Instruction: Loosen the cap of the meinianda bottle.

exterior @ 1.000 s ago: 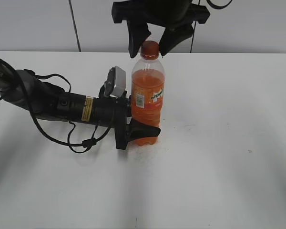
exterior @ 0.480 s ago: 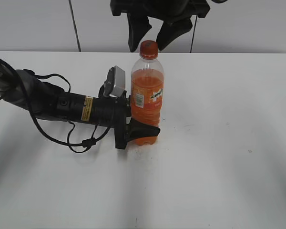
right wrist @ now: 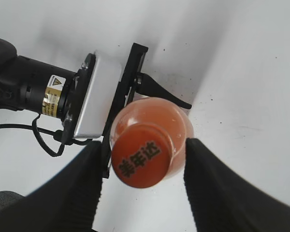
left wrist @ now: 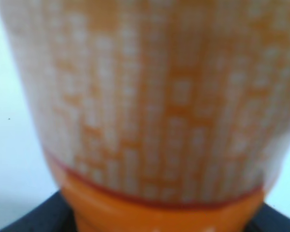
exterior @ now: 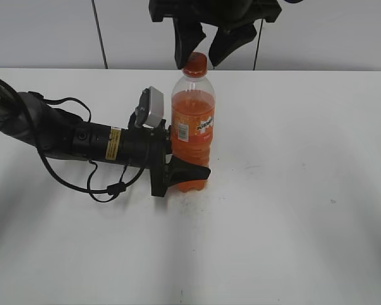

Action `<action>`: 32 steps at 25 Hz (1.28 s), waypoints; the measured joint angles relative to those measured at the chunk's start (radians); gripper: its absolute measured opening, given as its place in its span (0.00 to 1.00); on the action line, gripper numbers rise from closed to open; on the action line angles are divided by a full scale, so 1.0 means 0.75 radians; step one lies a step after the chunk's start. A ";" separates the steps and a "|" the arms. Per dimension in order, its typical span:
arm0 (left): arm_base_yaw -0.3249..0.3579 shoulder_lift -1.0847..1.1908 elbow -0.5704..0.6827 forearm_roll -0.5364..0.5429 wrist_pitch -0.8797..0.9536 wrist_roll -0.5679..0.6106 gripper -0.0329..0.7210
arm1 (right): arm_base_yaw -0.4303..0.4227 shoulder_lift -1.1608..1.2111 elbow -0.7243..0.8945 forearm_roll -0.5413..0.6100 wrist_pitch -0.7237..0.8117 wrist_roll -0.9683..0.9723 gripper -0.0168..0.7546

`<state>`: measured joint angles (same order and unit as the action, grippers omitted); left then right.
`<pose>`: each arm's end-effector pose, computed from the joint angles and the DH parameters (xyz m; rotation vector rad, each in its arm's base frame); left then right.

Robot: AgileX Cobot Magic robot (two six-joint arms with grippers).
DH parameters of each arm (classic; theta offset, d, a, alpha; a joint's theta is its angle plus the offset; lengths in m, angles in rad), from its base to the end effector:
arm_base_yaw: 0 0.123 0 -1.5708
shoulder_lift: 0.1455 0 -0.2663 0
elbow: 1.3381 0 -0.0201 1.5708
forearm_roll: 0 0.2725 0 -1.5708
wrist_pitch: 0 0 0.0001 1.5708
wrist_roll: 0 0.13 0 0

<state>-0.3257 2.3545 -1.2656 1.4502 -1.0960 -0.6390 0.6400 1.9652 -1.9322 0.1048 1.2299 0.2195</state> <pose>0.3621 -0.2434 0.0210 1.3946 1.5041 -1.0317 0.3596 0.2837 0.2669 -0.5640 2.7457 0.3686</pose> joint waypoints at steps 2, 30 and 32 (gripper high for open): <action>0.000 0.000 0.000 0.000 0.000 0.000 0.57 | 0.000 0.000 0.000 0.000 0.000 0.000 0.55; 0.000 0.000 0.000 -0.001 0.000 -0.002 0.57 | 0.000 0.024 0.000 -0.001 0.001 -0.015 0.39; 0.000 0.000 0.000 -0.001 0.000 -0.005 0.57 | 0.000 0.024 0.000 -0.006 0.001 -0.023 0.39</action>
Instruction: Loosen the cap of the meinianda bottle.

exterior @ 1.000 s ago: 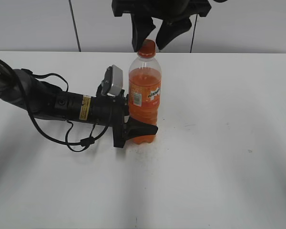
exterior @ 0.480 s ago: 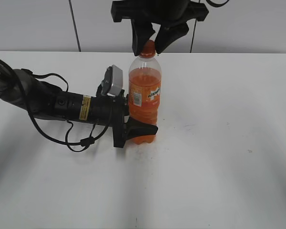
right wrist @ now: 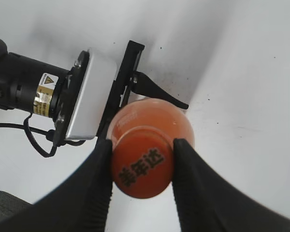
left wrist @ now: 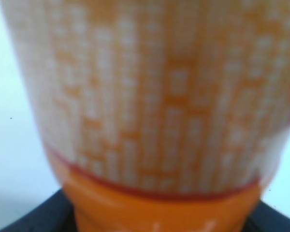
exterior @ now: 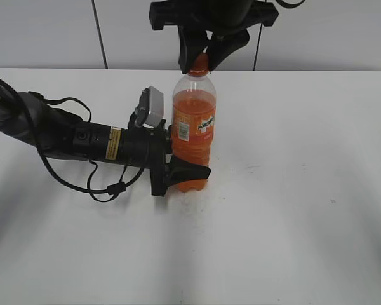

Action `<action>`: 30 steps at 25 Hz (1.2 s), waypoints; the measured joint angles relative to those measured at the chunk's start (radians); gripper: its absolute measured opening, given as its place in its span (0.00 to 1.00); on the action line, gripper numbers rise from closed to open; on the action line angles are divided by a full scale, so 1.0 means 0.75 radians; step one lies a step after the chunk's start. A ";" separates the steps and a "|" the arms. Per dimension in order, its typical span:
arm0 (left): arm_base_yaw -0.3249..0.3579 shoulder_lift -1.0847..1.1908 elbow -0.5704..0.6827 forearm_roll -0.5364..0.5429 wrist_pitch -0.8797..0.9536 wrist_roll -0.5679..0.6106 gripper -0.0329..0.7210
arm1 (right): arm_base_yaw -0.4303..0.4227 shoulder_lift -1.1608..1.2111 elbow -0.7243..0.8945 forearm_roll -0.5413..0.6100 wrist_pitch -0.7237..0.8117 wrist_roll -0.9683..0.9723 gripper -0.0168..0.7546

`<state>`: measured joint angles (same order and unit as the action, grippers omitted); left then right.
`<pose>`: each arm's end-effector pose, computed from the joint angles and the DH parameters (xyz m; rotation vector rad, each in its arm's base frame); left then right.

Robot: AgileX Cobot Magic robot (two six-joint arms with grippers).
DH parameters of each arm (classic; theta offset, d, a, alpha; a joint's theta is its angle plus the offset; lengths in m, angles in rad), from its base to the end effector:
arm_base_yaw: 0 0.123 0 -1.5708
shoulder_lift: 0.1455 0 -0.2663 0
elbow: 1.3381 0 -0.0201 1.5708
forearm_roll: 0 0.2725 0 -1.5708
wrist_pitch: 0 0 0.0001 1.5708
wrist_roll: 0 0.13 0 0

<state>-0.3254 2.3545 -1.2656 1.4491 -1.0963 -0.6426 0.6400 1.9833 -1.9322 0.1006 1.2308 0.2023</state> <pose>0.3622 -0.2433 0.0211 1.3908 1.5073 -1.0340 0.3618 0.2847 0.2585 -0.5906 2.7561 0.3496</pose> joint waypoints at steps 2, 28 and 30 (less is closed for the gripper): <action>0.000 0.000 0.000 -0.001 0.000 -0.001 0.57 | 0.000 0.000 0.000 0.000 0.000 -0.043 0.39; 0.009 -0.001 0.000 0.053 -0.021 0.035 0.57 | -0.006 0.000 0.000 0.130 0.016 -1.945 0.39; 0.009 -0.001 0.000 0.053 -0.021 0.036 0.57 | -0.006 -0.001 0.000 0.124 0.019 -2.081 0.39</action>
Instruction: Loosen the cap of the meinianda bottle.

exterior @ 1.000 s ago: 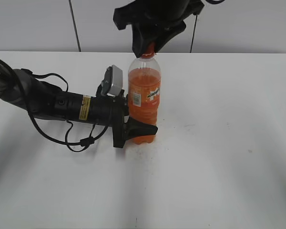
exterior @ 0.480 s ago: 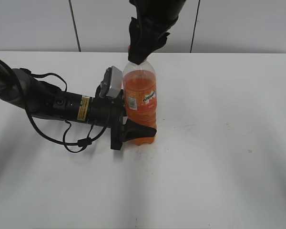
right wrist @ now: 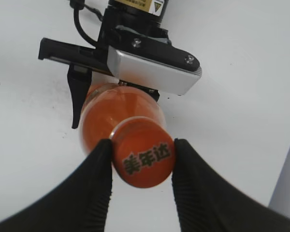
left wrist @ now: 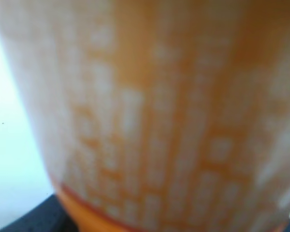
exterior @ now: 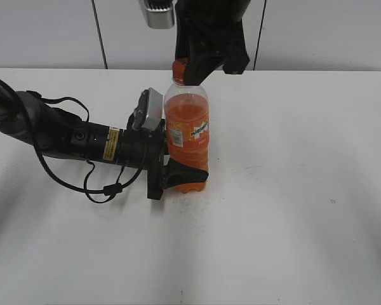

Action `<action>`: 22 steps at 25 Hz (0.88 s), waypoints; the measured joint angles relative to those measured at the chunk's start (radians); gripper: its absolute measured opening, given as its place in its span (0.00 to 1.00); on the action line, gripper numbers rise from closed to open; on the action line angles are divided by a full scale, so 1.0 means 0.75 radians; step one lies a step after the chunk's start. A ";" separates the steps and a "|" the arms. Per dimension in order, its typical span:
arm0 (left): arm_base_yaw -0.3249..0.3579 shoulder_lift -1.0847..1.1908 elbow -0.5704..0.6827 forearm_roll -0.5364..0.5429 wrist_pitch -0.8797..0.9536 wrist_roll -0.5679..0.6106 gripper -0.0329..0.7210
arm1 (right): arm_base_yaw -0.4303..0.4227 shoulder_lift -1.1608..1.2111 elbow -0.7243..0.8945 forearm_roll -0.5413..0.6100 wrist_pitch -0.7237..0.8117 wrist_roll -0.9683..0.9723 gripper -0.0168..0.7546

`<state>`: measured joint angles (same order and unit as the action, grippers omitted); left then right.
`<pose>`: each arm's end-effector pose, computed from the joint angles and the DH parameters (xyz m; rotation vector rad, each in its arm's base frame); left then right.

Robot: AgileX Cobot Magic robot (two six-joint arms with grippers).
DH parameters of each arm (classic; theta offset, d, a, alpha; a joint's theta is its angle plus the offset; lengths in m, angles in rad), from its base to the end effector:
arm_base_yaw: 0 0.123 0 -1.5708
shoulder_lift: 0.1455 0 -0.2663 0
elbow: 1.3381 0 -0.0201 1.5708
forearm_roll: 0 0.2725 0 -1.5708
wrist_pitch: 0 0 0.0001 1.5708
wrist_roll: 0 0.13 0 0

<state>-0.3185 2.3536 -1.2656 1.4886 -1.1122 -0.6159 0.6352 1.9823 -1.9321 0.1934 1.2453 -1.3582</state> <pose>0.3590 -0.2407 0.0206 1.4440 1.4661 -1.0307 0.3548 0.2910 0.2599 -2.2749 1.5175 0.0724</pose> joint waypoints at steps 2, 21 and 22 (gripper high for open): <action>0.000 0.000 0.000 -0.003 0.000 0.002 0.57 | 0.000 -0.003 0.000 -0.004 0.002 -0.141 0.39; 0.000 0.000 0.000 -0.007 0.001 0.003 0.57 | 0.000 -0.004 -0.002 -0.004 -0.001 -0.268 0.39; 0.000 0.000 0.000 -0.007 0.001 0.003 0.57 | 0.000 -0.004 -0.002 -0.004 -0.001 -0.256 0.39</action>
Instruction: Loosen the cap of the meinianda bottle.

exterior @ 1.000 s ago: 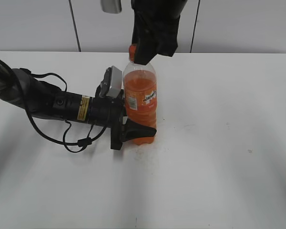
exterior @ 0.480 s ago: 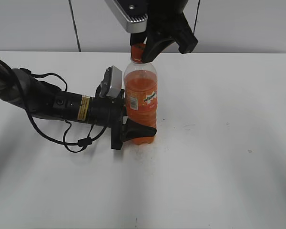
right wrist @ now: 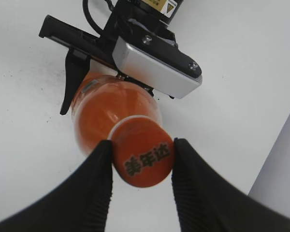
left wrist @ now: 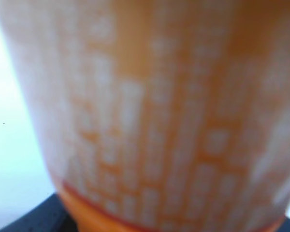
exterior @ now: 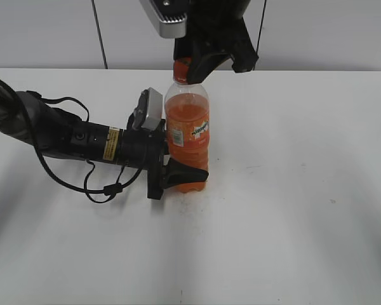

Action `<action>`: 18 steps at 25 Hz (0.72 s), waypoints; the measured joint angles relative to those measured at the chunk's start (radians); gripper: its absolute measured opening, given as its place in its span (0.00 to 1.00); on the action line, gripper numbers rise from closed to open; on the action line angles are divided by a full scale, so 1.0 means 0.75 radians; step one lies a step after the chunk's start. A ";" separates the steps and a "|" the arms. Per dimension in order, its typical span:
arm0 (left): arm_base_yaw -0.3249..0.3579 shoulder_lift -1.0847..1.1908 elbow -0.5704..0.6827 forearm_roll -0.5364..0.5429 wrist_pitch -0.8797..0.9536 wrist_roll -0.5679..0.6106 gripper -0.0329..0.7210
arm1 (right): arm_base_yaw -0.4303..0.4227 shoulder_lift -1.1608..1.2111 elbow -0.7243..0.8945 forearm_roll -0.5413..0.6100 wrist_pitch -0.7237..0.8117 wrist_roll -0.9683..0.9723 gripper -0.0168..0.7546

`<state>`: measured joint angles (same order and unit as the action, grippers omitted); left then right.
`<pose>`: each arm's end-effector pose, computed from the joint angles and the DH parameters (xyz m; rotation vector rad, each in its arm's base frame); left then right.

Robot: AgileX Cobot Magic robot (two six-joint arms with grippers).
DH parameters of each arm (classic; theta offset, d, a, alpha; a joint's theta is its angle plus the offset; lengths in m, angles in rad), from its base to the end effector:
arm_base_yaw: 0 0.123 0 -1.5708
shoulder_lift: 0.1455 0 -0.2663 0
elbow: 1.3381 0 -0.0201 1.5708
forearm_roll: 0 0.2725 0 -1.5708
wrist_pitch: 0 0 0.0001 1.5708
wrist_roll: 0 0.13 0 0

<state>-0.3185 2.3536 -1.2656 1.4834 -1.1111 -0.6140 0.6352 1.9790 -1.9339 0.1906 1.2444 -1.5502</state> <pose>0.3596 -0.2407 0.0208 1.4393 1.4666 -1.0281 0.3549 0.2906 0.2620 -2.4048 1.2885 0.0110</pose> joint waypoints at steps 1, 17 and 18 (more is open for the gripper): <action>0.000 0.000 0.000 0.000 0.000 -0.001 0.57 | 0.000 0.000 0.000 0.000 0.000 0.010 0.39; -0.001 0.000 0.000 -0.007 0.009 -0.023 0.57 | 0.002 -0.010 0.000 0.065 -0.018 0.225 0.58; -0.001 0.000 0.000 -0.007 0.009 -0.023 0.57 | 0.002 -0.012 0.000 0.065 -0.018 0.266 0.60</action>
<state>-0.3195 2.3536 -1.2656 1.4784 -1.1041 -0.6316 0.6369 1.9698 -1.9339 0.2394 1.2306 -1.3509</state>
